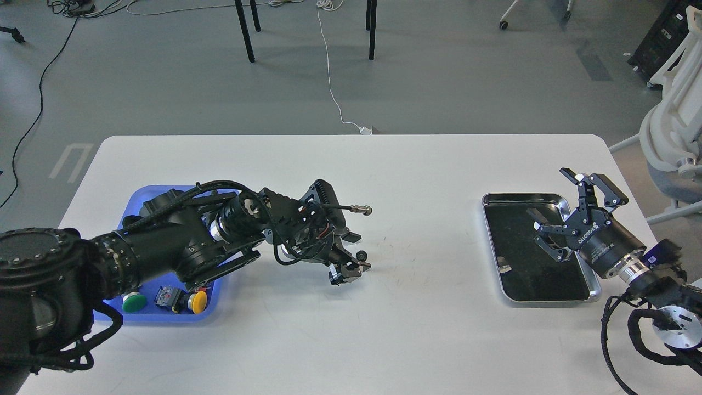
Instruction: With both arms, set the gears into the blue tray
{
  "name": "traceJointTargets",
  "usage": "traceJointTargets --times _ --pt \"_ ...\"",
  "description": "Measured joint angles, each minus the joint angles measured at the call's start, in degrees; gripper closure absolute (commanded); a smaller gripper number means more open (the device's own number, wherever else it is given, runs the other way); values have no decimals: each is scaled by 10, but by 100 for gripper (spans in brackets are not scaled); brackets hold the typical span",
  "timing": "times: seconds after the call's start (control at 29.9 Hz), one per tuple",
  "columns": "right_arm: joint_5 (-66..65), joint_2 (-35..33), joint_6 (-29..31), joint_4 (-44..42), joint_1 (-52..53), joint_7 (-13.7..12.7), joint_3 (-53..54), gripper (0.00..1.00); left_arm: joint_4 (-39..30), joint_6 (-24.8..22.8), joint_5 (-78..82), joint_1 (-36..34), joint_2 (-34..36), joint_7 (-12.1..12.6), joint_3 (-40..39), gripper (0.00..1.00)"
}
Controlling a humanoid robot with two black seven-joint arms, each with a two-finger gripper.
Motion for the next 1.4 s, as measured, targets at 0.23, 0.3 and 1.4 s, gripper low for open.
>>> traceJointTargets --times 0.23,0.3,1.4 --pt "0 0 0 0 0 0 -1 3 0 1 0 3 -2 0 0 75" --pt "0 0 0 0 0 0 -1 3 0 2 0 5 -2 0 0 83" --pt "-4 10 0 0 7 0 -8 3 -154 -27 -176 19 440 -4 -41 86"
